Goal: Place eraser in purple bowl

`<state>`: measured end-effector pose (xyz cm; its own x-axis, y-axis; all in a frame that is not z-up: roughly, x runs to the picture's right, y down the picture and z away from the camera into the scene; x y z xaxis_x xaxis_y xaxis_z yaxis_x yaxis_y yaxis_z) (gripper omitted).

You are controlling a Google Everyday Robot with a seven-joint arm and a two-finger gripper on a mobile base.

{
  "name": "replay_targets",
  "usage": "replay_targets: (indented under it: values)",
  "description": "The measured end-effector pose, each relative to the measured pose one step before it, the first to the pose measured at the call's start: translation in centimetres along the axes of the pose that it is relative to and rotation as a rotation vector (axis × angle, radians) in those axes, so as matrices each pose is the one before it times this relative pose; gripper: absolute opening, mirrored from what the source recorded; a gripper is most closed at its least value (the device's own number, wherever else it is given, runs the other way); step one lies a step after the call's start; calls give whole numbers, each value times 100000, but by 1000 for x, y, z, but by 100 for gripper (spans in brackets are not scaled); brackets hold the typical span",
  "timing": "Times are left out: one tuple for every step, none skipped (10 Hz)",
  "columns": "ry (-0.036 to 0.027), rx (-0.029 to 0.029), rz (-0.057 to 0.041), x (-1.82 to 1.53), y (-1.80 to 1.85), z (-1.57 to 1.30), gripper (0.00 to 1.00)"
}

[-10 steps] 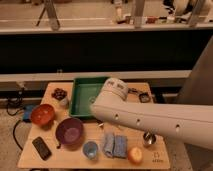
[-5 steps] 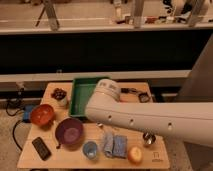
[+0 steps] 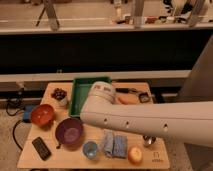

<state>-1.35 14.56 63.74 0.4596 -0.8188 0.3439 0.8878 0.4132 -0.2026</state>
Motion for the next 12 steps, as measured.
replay_targets:
  values:
    - [-368, -91, -1390, -453, -780, -55, 75]
    - [-250, -195, -1091, -453, -136, -118, 79]
    - [-109, -361, -970, -87, 144, -76, 79]
    - [-51, -460, -1265, 135, 270, -26, 75]
    - [-408, 422, -1875, -55, -63, 13, 69]
    - [-469, 217, -573, -201, -101, 86, 67]
    - [-531, 185, -608, -213, -256, 53, 65]
    - [-626, 509, -1820, -402, -389, -40, 65]
    - [-314, -627, -1525, -106, 229, -3, 63]
    - [-406, -34, -1265, -70, 55, -5, 63]
    - [-1114, 118, -666, -167, -45, 149, 57]
    - [-682, 170, -488, -122, -95, 77, 49]
